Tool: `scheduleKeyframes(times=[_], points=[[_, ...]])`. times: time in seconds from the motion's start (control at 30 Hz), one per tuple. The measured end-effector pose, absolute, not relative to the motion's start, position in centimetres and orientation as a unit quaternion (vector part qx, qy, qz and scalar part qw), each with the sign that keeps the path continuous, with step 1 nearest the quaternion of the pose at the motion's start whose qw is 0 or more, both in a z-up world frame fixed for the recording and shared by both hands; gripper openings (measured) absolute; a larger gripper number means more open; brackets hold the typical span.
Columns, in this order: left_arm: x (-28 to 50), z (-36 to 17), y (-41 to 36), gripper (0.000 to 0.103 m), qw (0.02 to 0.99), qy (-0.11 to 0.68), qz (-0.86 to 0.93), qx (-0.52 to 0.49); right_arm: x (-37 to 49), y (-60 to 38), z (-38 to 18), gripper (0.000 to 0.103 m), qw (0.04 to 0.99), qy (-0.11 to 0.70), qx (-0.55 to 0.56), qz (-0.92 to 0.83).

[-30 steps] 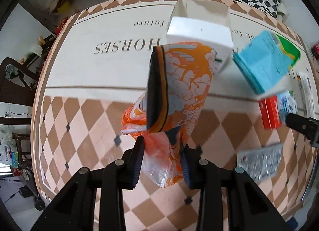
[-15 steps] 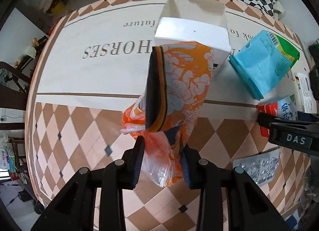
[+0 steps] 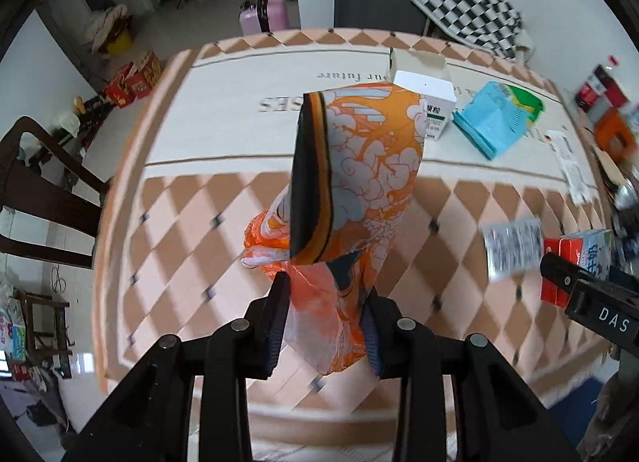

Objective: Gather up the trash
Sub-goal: 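Carry the orange bag and milk carton over the bin and release both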

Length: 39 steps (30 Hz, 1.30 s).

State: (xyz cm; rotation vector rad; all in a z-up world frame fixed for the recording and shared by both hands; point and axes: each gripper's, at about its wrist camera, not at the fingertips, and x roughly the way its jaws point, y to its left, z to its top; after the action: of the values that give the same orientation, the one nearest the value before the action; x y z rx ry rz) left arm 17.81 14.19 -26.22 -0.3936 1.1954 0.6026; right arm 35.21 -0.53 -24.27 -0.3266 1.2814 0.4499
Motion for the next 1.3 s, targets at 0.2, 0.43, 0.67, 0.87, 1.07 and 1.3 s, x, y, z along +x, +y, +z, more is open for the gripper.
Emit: scheduleKeyframes(times=[0.2,0.43,0.67,0.87,1.07,1.3], points=[[6.7,-23.9,13.3,0.03,0.79,0.53,0.252,-0.177,22.7,-2.8,-22.4,0.096,0.789,0.57,-0.111,0.202],[-4.6,-24.9,11.4,0.03,0.782,0.55,0.214,-0.202,8.4,-5.1,-23.2,0.096,0.776,0.586,-0.093,0.212],[-11.8,-31.7,9.7,0.03,0.733,0.602,0.191,-0.253,-2.5,-7.2,-30.4,0.096,0.732,0.625,-0.131,0.237],[-14.1,-43.8,10.0,0.034,0.67,0.651,0.184,-0.307,-5.6,-8.9,-41.8,0.096,0.667,0.697,-0.125,0.231],[-14.0,-57.9,10.7,0.048,0.62,0.676,0.158,-0.366,-7.0,-9.0,-54.5,0.096,0.623,0.737,-0.127,0.23],[-15.3,-69.2,11.5,0.098,0.604,0.678,0.167,-0.385,-8.1,-7.3,-67.8,0.096,0.593,0.759,-0.123,0.24]])
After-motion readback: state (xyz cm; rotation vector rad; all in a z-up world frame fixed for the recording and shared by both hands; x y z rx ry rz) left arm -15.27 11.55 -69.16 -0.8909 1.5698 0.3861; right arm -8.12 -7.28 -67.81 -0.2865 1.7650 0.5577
